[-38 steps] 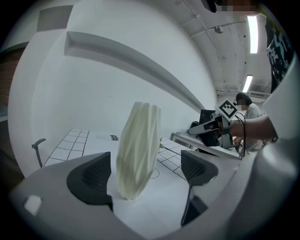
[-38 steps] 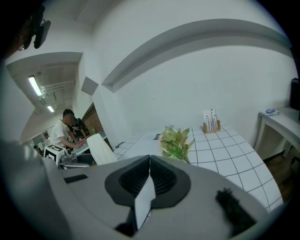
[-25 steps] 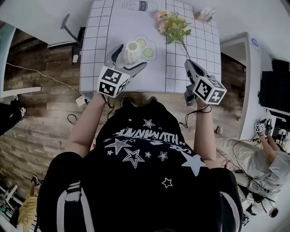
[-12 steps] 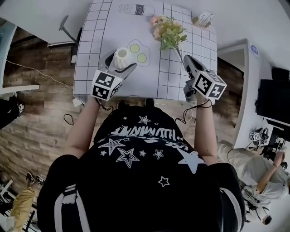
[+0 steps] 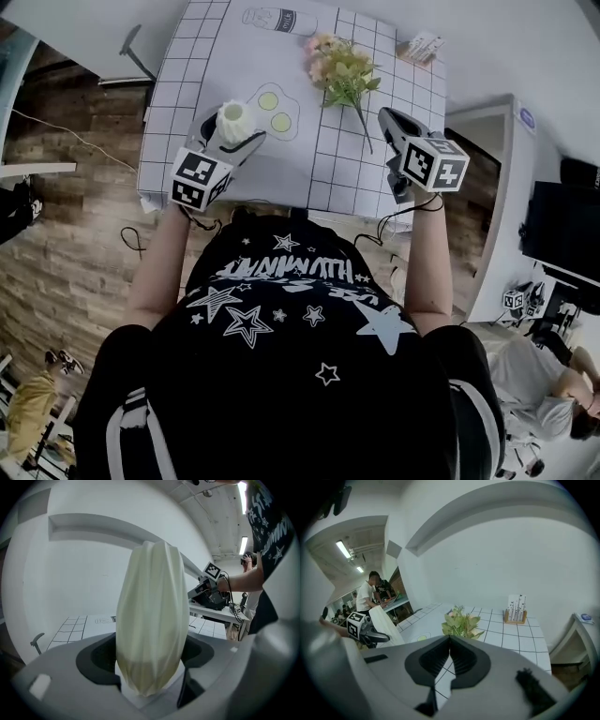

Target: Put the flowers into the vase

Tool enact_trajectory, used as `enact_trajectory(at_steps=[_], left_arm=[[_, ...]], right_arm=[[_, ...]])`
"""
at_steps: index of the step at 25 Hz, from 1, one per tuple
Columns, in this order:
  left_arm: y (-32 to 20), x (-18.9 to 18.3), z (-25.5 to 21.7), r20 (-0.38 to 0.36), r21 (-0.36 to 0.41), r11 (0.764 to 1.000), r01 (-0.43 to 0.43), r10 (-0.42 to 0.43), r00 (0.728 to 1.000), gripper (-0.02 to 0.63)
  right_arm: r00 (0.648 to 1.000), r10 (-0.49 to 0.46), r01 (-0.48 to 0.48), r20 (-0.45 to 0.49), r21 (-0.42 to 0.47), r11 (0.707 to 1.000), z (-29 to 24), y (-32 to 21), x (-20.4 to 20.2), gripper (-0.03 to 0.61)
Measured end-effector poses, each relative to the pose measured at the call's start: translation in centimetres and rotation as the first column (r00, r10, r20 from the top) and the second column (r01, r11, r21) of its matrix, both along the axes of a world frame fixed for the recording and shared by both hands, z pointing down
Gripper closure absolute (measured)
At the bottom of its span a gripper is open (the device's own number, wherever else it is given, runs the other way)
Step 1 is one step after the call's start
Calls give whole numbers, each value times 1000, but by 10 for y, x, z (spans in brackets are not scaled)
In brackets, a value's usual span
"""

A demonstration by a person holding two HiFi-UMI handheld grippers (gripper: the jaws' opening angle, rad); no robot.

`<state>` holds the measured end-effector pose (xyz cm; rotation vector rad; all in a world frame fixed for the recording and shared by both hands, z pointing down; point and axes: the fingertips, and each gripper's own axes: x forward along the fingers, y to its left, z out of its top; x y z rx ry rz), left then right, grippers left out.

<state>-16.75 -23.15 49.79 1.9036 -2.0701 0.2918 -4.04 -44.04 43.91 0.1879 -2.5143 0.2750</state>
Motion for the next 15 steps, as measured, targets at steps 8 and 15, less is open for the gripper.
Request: enact_trajectory(at_steps=[8,15], left_arm=[[1,-2,0,-6,0,998,55,-55,998,229],[1,-2,1,-3,-21,996,86,-86,996,229]], right_arm=[[948,-211,189,-239,-112,976,32,-29,0,566],[923,-252,159,-289,-311,937,67,-30,-12,565]])
